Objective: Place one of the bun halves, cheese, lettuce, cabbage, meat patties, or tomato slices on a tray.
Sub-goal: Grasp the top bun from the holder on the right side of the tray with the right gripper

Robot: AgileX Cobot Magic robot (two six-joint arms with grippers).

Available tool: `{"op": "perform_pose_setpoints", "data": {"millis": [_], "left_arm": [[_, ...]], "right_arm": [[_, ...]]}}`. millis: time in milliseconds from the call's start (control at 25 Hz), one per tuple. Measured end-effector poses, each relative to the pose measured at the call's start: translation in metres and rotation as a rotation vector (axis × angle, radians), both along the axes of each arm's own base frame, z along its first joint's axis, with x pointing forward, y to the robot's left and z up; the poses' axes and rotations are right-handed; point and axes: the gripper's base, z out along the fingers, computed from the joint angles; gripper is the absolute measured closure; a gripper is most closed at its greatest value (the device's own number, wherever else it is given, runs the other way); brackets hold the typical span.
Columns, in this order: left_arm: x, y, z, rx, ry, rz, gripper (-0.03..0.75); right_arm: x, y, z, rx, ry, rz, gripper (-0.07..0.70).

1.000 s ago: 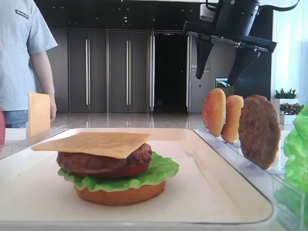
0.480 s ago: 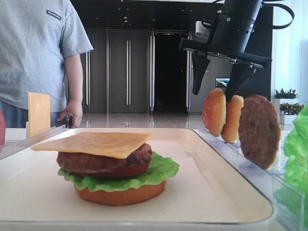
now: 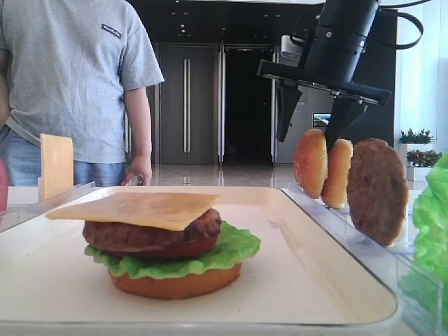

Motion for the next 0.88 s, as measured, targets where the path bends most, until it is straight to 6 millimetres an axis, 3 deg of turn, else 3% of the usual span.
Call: {"op": "perform_pose_setpoints", "data": {"millis": [440, 720, 880], "left_arm": [[0.0000, 0.0000, 0.0000, 0.000, 0.000, 0.000, 0.388], [0.0000, -0.0001, 0.0000, -0.001, 0.000, 0.000, 0.388], [0.0000, -0.0001, 0.0000, -0.001, 0.000, 0.000, 0.388]], "right_arm": [[0.0003, -0.0001, -0.0004, -0.003, -0.003, 0.005, 0.200], [0.0023, -0.0035, -0.0037, -0.042, -0.013, 0.013, 0.381], [0.0024, -0.0038, -0.0037, -0.044, -0.014, 0.014, 0.416]]}}
